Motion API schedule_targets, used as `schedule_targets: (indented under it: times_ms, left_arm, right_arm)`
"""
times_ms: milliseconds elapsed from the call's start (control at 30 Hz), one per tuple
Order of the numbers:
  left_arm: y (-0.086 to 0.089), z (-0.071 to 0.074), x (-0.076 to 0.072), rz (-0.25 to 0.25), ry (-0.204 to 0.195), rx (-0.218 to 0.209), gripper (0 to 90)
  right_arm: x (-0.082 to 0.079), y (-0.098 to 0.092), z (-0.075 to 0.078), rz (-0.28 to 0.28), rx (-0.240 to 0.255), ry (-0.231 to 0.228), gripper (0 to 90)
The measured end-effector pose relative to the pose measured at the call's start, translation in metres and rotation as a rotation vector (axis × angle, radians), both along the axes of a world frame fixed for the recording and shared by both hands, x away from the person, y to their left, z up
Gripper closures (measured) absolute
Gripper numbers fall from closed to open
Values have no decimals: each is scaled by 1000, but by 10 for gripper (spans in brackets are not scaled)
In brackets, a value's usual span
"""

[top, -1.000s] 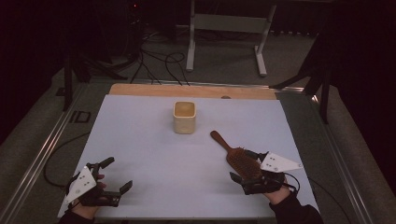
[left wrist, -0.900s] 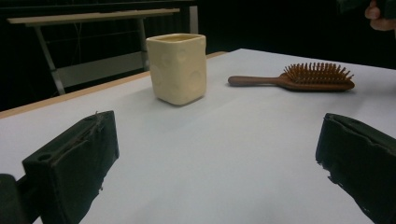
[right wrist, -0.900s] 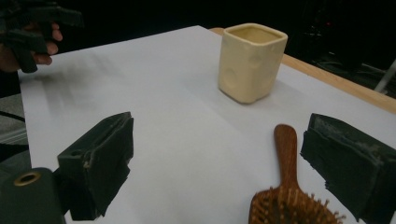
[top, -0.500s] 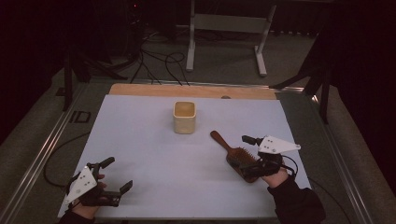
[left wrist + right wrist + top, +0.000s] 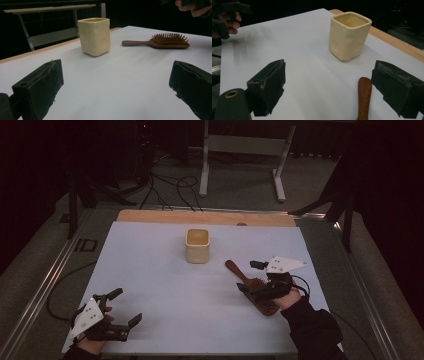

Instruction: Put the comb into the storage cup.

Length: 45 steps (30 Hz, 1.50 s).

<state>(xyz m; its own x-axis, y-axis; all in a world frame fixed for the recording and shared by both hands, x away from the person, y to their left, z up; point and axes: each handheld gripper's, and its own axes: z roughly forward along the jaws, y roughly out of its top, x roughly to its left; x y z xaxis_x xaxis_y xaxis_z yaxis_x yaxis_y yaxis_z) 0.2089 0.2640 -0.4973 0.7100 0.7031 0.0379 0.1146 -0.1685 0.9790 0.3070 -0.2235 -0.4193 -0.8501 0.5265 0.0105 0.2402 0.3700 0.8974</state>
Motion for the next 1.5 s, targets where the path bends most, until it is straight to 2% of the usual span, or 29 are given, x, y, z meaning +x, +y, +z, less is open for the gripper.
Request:
schedule_targets:
  times_ms: [267,367,400,600,633,867,900,933,967,1067,1100,1400,1433,1467,1500]
  left_arm:
    - [0,0,0,-2,-1,-1,0]
    - [0,0,0,-3,-1,-2,1]
    - [0,0,0,-3,-1,-3,1]
    - [0,0,0,-6,-2,-2,1]
    - [0,0,0,-7,-2,-2,1]
    - [0,0,0,-8,0,-4,1]
    - [0,0,0,-8,0,-3,1]
    - [0,0,0,-8,0,-3,1]
    - [0,0,0,-8,0,-4,1]
    - [0,0,0,-9,0,-2,1]
    - [0,0,0,-9,0,-3,1]
    - [0,-1,0,-11,1,1,1]
    - [0,-1,0,-12,0,1,1]
    - [0,-1,0,-12,0,1,1]
    - [0,-1,0,-12,0,2,1]
  right_arm:
    - [15,10,-6,28,-18,36,179]
    - [21,16,-10,39,-26,50,267]
    - [24,19,-13,48,-42,48,309]
    - [30,26,-19,54,-81,63,397]
    - [34,28,-21,49,-99,70,458]
    - [46,33,-32,44,-184,104,668]
    - [48,35,-34,43,-210,106,707]
    - [48,35,-34,43,-210,106,707]
    - [51,36,-36,50,-239,101,778]
    - [54,38,-39,74,-280,86,883]
    - [56,39,-41,78,-303,84,895]
    - [72,45,-50,77,-384,116,900]
    - [77,47,-53,81,-420,114,900]
    - [77,47,-53,81,-420,114,900]
    - [80,49,-55,84,-454,123,900]
